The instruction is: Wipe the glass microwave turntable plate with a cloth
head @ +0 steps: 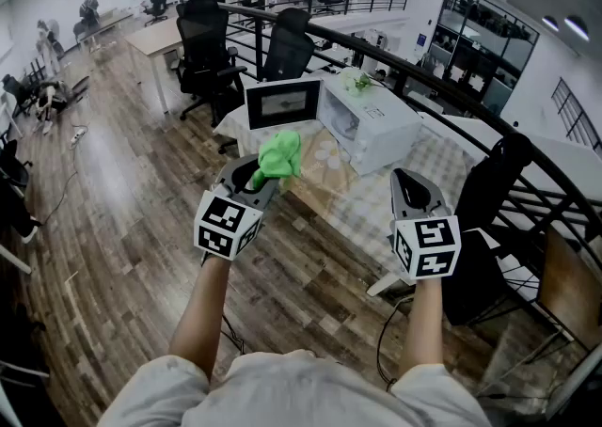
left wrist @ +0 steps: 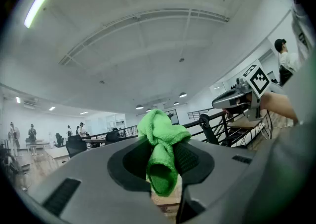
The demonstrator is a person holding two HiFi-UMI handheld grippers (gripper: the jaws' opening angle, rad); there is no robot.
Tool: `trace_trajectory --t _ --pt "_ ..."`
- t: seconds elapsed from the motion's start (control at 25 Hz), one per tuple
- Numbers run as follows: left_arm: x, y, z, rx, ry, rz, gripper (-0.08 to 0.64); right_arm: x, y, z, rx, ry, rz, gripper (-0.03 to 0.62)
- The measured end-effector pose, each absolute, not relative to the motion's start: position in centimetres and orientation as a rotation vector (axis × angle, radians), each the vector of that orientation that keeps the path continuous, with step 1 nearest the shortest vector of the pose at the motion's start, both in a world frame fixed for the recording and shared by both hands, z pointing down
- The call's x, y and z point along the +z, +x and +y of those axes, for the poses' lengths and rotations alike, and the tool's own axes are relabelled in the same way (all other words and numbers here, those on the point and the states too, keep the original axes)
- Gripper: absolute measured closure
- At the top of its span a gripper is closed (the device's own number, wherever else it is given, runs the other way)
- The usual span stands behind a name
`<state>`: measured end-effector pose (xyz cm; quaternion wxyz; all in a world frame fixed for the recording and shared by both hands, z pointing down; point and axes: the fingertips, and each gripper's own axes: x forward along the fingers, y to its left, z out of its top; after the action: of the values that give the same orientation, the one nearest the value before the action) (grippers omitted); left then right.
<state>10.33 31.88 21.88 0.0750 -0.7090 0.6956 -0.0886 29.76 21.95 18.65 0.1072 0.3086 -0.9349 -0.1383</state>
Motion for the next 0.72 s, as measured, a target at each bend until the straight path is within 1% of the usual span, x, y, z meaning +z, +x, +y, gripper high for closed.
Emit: trace_trajectory --t 0.24,0.4,0.6,0.72 --pt "22.3 8.5 30.8 -0.257 -2.151 2.062 0.437 19.0 27.7 20.8 -0.388 0.968 -2.773 0.578" --pt "24.0 6.9 29.7 -0.267 -2.195 2.047 0.436 20.1 26.3 19.9 -0.347 0.999 -2.788 0.578" --pt "26.4 4.4 25.7 -0.282 -2.251 2.042 0.436 21.7 24.2 16.6 -0.288 0.991 -2.800 0.578" --pt "26.7 2.3 22.1 -0.285 -2.247 2.042 0.436 22.2 22.7 13.0 -0.309 0.996 -2.777 0.578"
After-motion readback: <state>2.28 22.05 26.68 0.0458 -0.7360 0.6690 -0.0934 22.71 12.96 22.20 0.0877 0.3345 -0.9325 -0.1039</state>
